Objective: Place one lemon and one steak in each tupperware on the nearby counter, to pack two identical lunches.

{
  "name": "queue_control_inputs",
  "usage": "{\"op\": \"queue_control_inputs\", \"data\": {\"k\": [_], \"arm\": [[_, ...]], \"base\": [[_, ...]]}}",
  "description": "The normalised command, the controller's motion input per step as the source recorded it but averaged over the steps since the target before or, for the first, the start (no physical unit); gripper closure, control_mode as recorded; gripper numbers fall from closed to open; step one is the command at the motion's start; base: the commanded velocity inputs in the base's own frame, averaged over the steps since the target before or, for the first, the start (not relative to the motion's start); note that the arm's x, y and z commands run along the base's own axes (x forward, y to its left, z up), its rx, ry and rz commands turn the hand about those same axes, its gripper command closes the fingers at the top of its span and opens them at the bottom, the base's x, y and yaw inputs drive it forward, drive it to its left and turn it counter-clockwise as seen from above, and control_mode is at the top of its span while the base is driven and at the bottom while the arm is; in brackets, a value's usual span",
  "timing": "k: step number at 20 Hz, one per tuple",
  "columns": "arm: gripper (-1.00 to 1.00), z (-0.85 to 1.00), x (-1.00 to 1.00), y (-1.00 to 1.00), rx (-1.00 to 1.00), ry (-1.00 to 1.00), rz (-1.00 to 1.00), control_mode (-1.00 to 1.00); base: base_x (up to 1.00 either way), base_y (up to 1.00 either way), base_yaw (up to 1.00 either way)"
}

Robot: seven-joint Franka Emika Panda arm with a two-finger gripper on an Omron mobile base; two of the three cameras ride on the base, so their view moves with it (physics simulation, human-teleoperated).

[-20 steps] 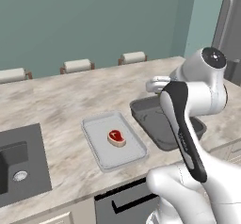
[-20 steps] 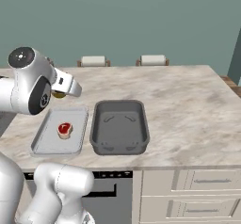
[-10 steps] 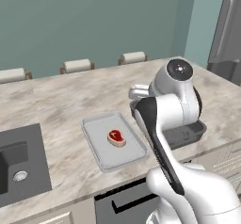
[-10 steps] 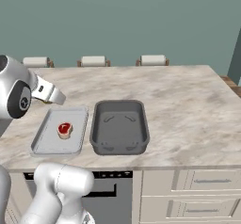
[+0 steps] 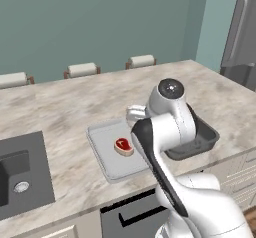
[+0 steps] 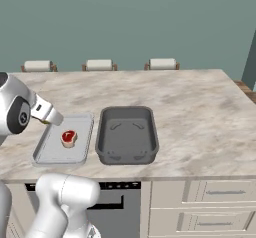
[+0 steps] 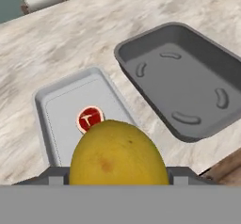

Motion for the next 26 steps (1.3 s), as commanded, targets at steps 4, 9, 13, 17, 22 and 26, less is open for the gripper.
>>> {"op": "queue_control_inputs", "data": {"k": [4,9,13,17,22,26], "arm": [[1.0,-0.53,0.01,0.21,0.12,0.09,0.0,-1.0],[1.0,-0.57,0.17,0.31,0.1,0.08,0.0,-1.0],[1.0,-0.53,0.3,0.44,0.03,0.04,0.0,-1.0],[1.0,-0.38,0.46,0.48,0.0,0.0,0.0,-1.0],[1.0,-0.28,0.47,0.39,0.0,0.0,0.0,-1.0],[1.0,-0.33,0.23,0.22,0.0,0.07,-0.01,-1.0]], "base": [[0.0,0.0,0.0],[0.0,0.0,0.0],[0.0,0.0,0.0],[0.0,0.0,0.0],[0.0,0.0,0.0],[0.0,0.0,0.0]]}}
